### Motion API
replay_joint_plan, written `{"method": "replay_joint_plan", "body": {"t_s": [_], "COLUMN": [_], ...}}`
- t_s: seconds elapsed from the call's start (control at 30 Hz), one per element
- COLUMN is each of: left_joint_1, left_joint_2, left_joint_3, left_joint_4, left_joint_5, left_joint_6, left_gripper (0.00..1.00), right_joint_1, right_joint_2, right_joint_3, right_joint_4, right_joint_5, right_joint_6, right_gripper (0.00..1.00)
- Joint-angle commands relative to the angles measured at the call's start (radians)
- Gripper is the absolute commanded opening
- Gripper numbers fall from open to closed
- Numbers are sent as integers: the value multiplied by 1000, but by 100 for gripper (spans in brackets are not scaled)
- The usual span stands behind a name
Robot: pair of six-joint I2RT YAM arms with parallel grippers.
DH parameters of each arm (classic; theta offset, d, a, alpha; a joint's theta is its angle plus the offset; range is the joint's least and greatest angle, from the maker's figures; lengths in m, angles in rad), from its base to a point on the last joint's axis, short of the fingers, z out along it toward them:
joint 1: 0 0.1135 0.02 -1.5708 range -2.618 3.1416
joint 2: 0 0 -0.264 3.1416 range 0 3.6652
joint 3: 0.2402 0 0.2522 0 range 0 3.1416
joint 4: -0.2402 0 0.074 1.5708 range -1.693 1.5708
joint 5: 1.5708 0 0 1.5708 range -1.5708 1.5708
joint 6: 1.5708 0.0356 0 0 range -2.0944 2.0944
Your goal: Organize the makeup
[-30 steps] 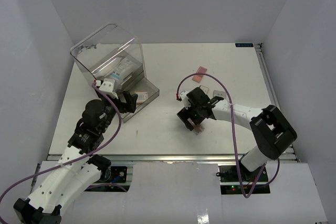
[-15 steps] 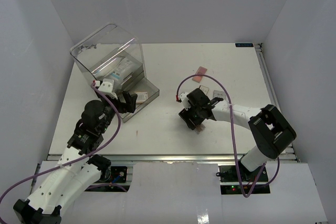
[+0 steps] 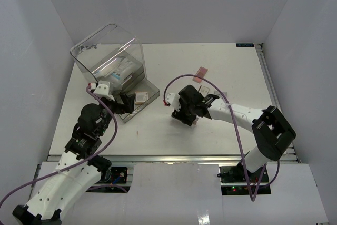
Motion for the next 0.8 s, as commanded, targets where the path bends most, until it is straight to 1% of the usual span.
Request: {"method": "replay_joint_plan", "body": {"t_s": [0.0,0.07,0.13,0.23,0.33,0.43,0.5,0.6,0.67,0.7,0.77], "left_joint_1": [4,5,5,5,5,7,9,16,20,22,29], "left_joint_2": [-87,-130,-191,-241,-263,-265,-267,-270,-273,-274,-277], "left_joint_3": [-13,-21,-31,-45,-49,-48,-47,-48,-50,-51,-50], "left_joint_4": [10,13,21,29,32,32,32,32,34,34,35], "left_joint_5": [-110,-161,-210,-260,-282,-291,-293,-298,-298,-298,-296], "left_joint_6": [-7,-9,-9,-6,-2,0,1,2,3,3,4], "left_gripper": [98,98,98,98,98,98,98,98,98,98,98], "right_joint_1": [115,145,179,212,257,295,308,320,320,319,317], "right_joint_2": [0,42,121,215,326,425,462,550,571,579,588], "right_joint_3": [193,267,361,534,662,733,776,813,803,793,767], "right_joint_4": [-23,-35,-53,-73,-63,1,25,65,113,146,179], "right_joint_5": [79,123,162,196,241,261,264,278,287,292,294], "right_joint_6": [-378,-491,-618,-717,-847,-915,-950,-995,-1017,-1028,-1038], "right_gripper": [11,11,13,16,17,18,20,26,32,36,48]}}
